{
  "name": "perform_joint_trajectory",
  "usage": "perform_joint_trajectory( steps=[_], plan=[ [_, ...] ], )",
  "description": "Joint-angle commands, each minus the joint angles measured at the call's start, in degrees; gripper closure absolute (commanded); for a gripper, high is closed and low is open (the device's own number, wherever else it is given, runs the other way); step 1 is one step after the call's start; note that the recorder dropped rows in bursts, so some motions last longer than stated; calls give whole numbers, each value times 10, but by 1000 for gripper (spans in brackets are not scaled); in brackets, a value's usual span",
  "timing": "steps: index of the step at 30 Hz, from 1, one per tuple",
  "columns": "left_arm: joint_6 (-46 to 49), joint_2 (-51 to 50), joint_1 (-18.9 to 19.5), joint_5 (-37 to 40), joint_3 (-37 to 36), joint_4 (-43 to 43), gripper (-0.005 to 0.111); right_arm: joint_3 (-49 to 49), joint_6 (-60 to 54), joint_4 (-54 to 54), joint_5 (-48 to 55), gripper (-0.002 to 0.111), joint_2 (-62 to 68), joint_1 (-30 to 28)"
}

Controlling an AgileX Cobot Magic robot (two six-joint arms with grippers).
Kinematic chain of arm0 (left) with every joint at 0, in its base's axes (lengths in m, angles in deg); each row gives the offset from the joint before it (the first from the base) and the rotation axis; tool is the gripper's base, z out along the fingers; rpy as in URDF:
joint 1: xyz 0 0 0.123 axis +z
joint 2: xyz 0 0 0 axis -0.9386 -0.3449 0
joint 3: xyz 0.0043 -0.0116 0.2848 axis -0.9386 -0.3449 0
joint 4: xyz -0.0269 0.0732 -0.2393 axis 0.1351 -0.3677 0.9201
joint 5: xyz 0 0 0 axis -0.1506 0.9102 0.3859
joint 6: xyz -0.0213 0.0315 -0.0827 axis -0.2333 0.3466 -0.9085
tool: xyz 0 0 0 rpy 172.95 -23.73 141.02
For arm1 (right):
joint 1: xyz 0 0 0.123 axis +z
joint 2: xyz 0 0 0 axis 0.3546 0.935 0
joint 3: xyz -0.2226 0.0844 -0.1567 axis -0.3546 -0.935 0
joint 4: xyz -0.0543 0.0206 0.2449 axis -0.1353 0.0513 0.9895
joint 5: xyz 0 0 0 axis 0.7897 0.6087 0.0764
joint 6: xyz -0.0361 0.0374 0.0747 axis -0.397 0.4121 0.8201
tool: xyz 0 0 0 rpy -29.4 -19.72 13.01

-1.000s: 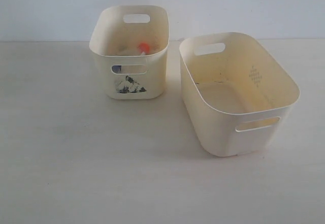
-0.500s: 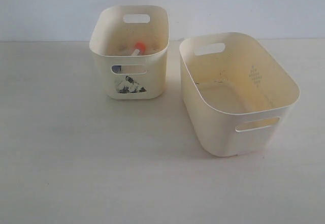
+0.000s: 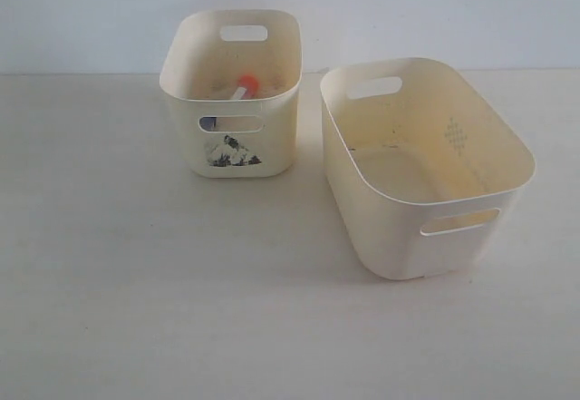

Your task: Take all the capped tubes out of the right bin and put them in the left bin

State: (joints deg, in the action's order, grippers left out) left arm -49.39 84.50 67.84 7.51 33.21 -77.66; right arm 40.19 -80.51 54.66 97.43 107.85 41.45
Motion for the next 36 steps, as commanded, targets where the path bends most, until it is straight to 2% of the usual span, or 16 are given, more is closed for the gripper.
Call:
perform_joint_trajectory(
  steps=[1,14,20,22,27,31,32,34,36],
  plan=[
    [-5,2,0,-4,2,-1,102,3,1,0,1,109,-2,-1],
    [-5,2,0,-4,2,-1,102,3,1,0,1,109,-2,-1],
    [-5,2,0,-4,2,-1,102,3,1,0,1,109,-51,-3],
    [-5,2,0,-4,2,-1,102,3,1,15,1,109,-82,-22],
    [-5,2,0,-4,2,-1,102,3,1,39,1,109,-157,-137],
    [-5,2,0,-4,2,-1,102,-3,5,40,1,109,-205,-204],
    [-5,2,0,-4,2,-1,102,-19,3,41,-15,109,-221,-214],
    [-5,2,0,-4,2,-1,102,-85,0,48,-115,109,-255,-224],
    [-5,2,0,-4,2,-1,102,-189,0,62,-261,109,-299,-225]
  ],
)
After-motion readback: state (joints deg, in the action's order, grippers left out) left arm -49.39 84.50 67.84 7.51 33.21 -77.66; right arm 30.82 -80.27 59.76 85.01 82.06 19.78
